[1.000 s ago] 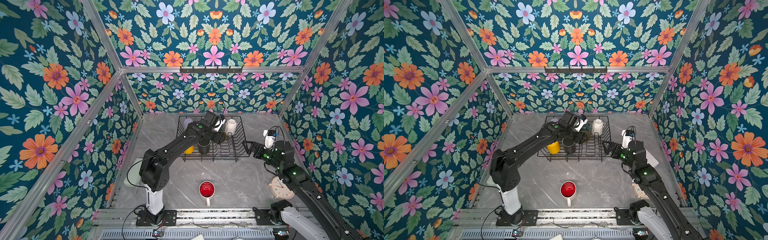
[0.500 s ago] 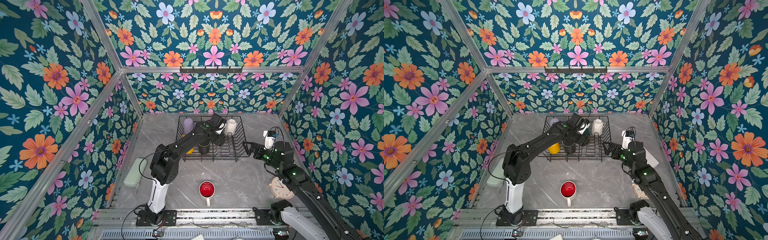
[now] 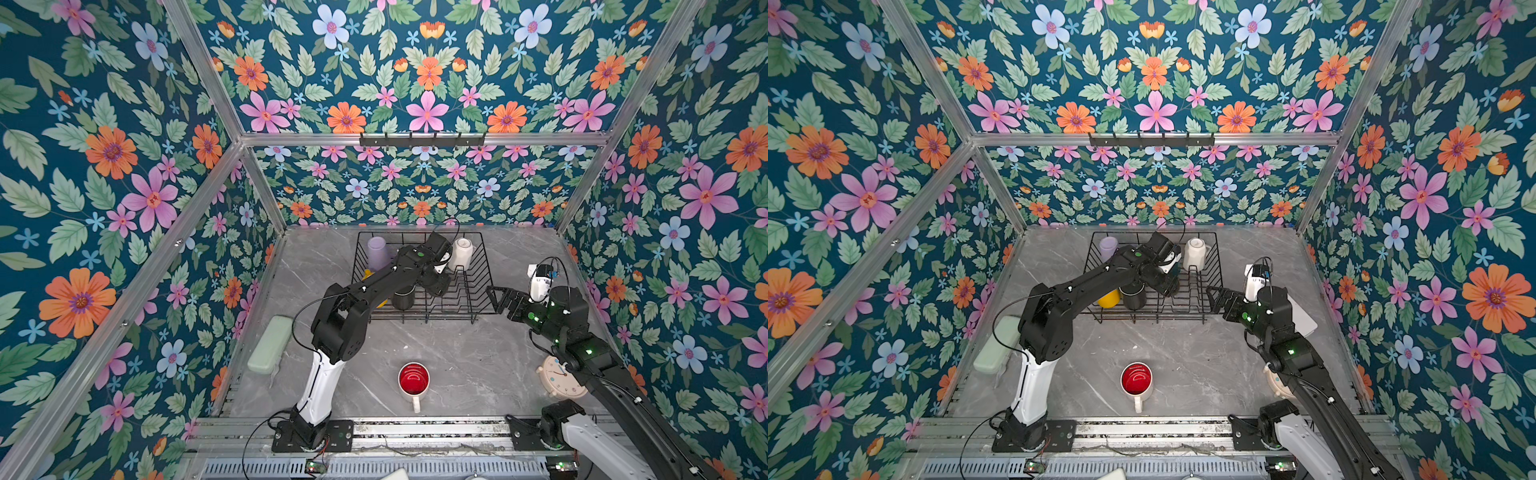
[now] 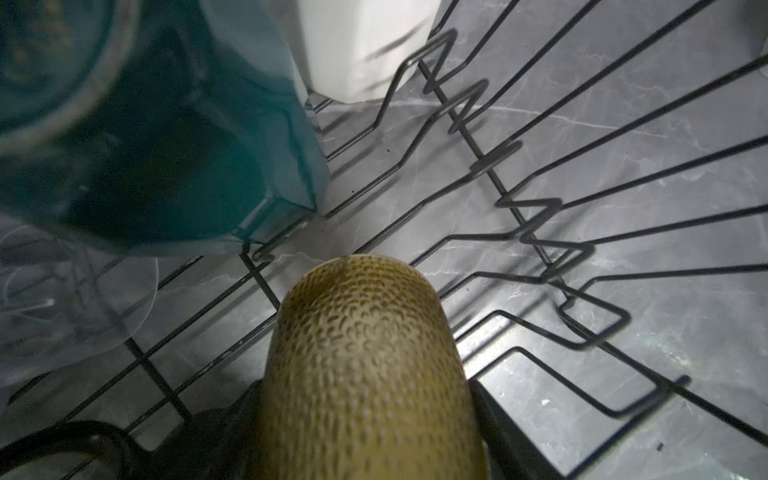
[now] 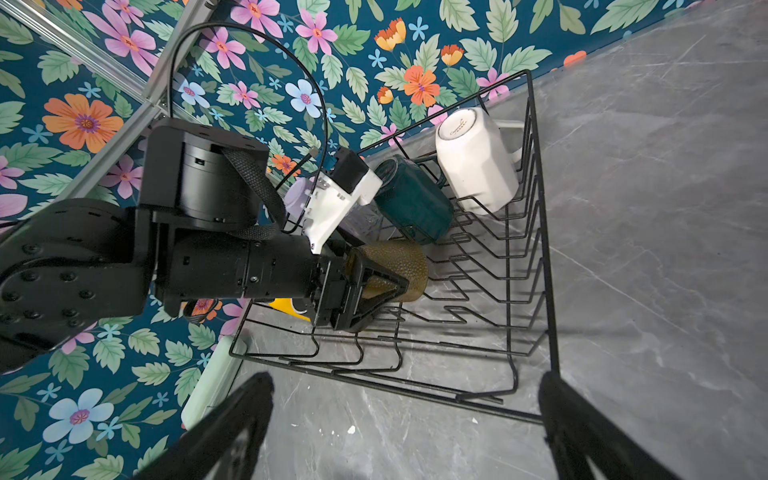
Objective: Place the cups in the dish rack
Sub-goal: 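Lower the olive cup upside down into the rack beside the black mug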
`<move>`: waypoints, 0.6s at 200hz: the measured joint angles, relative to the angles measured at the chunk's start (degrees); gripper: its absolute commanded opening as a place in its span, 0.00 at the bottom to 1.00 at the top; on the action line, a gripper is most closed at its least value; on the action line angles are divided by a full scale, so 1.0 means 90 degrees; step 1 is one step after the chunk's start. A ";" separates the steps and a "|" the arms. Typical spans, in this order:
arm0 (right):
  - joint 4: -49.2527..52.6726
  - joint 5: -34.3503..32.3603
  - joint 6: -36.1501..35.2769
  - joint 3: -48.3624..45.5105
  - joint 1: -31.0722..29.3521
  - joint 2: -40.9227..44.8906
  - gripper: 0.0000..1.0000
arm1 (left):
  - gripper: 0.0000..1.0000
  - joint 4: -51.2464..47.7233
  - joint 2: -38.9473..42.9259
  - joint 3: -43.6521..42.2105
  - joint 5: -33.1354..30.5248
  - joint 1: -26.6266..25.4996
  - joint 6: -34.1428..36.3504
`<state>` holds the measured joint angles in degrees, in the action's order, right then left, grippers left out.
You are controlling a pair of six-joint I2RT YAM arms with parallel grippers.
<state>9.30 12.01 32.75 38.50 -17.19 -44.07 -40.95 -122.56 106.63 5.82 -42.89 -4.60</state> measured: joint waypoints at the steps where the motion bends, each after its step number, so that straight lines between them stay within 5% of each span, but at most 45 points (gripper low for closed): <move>1: 0.0000 0.0000 0.0002 0.0000 0.0000 0.0000 0.99 | 0.20 0.0000 -0.0005 0.0000 -0.0002 0.0000 0.0000; 42: -0.0002 0.0002 0.0012 -0.0058 0.0000 0.0034 0.99 | 0.57 -0.0063 -0.0180 0.0168 -0.0090 0.0005 -0.0022; 72: -0.0010 0.0027 0.0041 -0.0070 0.0000 -0.0019 0.99 | 0.75 -0.0073 -0.0262 0.0228 -0.0148 0.0002 -0.0027; 120: -0.0022 0.0051 0.0141 -0.0087 0.0002 -0.0087 0.99 | 0.89 -0.0078 -0.0270 0.0233 -0.0260 0.0005 -0.0070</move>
<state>9.10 12.47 34.02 37.71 -17.17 -44.86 -41.65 -124.99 108.73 3.49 -42.85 -5.23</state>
